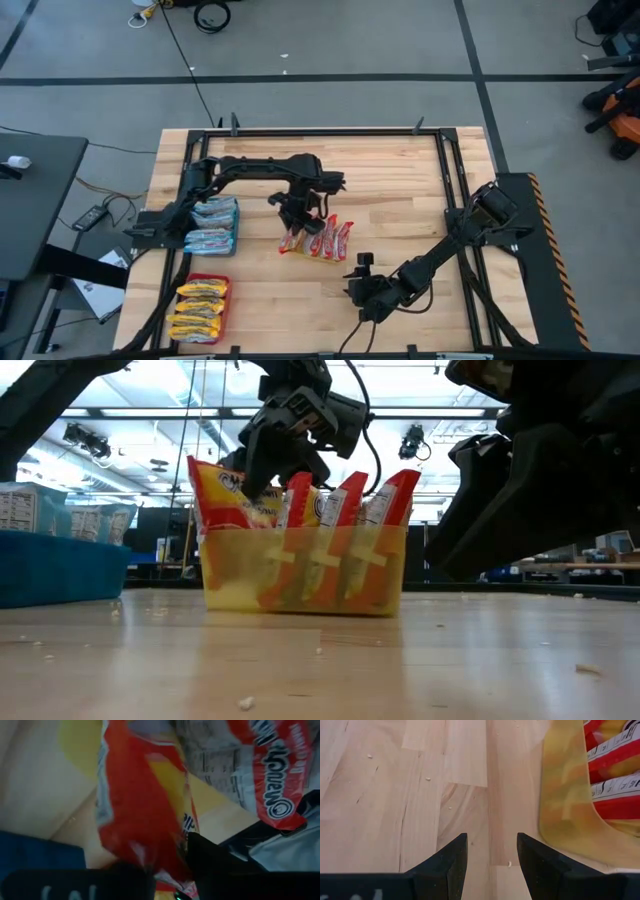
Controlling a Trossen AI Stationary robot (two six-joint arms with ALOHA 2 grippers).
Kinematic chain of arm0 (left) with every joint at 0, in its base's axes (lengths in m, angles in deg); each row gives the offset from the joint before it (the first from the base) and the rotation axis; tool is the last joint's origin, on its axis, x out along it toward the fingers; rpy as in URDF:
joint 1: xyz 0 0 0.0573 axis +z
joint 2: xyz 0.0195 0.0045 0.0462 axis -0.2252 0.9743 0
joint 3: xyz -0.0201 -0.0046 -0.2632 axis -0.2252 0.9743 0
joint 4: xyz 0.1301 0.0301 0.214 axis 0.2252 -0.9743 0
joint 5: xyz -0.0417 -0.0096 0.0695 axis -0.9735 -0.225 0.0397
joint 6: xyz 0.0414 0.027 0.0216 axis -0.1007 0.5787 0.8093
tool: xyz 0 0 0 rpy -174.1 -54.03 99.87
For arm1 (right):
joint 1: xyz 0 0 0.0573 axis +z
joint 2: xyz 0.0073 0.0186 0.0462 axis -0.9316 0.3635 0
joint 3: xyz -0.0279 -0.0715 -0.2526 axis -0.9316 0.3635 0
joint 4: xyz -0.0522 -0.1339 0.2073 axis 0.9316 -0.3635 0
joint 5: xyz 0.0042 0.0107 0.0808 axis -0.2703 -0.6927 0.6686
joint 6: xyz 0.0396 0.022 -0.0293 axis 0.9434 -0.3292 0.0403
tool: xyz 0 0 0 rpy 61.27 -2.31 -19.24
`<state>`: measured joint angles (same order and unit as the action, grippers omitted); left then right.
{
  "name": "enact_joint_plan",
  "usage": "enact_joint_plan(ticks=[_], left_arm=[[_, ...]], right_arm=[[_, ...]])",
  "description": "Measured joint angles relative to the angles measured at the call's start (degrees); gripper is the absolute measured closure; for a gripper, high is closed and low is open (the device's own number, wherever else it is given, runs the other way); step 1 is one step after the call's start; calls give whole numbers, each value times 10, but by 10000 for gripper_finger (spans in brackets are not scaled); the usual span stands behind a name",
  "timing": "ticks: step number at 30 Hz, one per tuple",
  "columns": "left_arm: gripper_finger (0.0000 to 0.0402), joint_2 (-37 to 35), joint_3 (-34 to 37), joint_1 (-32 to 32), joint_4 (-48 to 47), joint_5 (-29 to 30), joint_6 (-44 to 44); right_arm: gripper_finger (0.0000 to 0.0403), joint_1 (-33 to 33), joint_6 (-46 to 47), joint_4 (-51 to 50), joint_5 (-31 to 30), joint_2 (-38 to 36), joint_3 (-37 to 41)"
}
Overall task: Sort Maruchan noodles
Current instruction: Put the red noodle pack into the yellow bin
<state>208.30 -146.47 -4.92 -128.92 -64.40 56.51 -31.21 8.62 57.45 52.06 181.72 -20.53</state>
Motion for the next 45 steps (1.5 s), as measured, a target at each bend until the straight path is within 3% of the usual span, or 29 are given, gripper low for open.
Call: enact_joint_plan(ticks=[8, 16, 19, 25, 28, 34, 37, 42, 45], left_arm=[[243, -12, -61, -3, -26, 34, 11], [237, -108, -96, -63, -45, 221, -13], [237, -153, -74, -100, -32, 254, -49], [237, -242, 24, -182, -20, 395, -146], [237, -289, 102, -225, -2, 427, -196], [237, -386, 278, -313, 99, 475, -239], [237, -424, 351, -359, 164, 544, -238], [259, -444, 435, -421, 327, 732, -130], [286, -444, 492, -419, 484, 756, -21]], right_arm=[[227, 0, 0, -2, 0, 0, 0], [227, 15, 37, -24, 18, 0, 0], [227, 33, 39, -23, 19, 0, 0], [227, 64, 52, -17, 15, 0, 0], [227, 73, 56, -13, 16, 0, 0], [228, 73, 59, -1, 114, 0, 0], [229, 71, 60, -2, 120, 0, 0], [237, 71, 25, 10, 89, 0, 0], [241, 71, -7, 36, 64, 0, 0]])
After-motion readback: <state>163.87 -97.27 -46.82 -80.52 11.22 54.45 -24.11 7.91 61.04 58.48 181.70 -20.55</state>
